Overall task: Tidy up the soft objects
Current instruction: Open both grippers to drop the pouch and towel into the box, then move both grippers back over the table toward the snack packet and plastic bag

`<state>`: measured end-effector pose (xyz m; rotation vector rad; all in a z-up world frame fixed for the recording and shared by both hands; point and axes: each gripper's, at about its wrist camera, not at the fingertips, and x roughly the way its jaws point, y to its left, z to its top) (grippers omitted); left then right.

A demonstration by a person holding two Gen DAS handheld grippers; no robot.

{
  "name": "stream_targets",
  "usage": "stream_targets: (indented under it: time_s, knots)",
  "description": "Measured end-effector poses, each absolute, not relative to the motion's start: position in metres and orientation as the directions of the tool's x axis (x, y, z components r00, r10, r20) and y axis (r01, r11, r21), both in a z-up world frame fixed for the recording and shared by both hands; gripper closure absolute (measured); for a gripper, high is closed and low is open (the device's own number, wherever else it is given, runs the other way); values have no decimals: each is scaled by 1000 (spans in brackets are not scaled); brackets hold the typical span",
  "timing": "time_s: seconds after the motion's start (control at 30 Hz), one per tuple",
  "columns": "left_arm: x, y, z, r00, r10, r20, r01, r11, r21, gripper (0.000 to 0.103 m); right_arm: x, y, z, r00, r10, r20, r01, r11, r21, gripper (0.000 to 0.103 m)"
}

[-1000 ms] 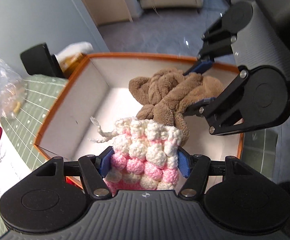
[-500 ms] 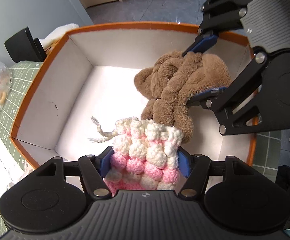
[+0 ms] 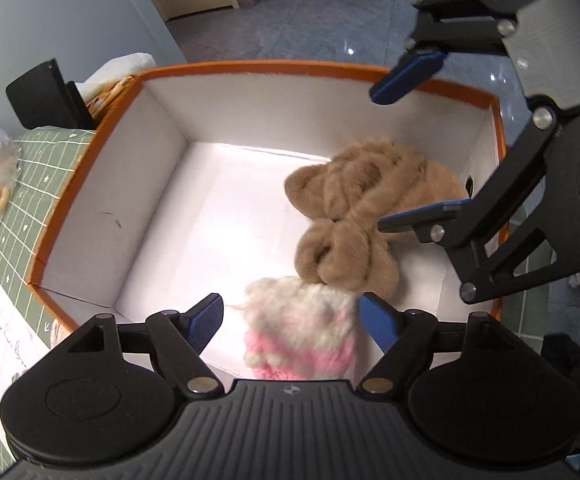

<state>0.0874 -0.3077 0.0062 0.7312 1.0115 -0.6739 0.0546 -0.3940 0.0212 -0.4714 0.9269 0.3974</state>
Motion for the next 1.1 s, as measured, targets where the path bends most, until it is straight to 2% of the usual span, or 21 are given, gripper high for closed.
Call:
stream_targets:
  time_s: [0.17,0.37,0.67,1.1]
  knots:
    - [94,-296,26,439,-191,-878,725,653,220,12,51,-394,32,603,100,-791,-463,852,-245,30]
    - [80,-276,48,472,-199,-859,712,660,238,12,38,-391,47,651,143,-746,-460,855,-238,30]
    - [47,-199,81,533,-200,-822,620,753,220,12,18,-359,69,692,216,-688,-510,822,-255,30]
    - [5,-91,60,545,-171,-821,518,839,169,11,-4,-268,72,657,291,-695,-639,704,-309,30]
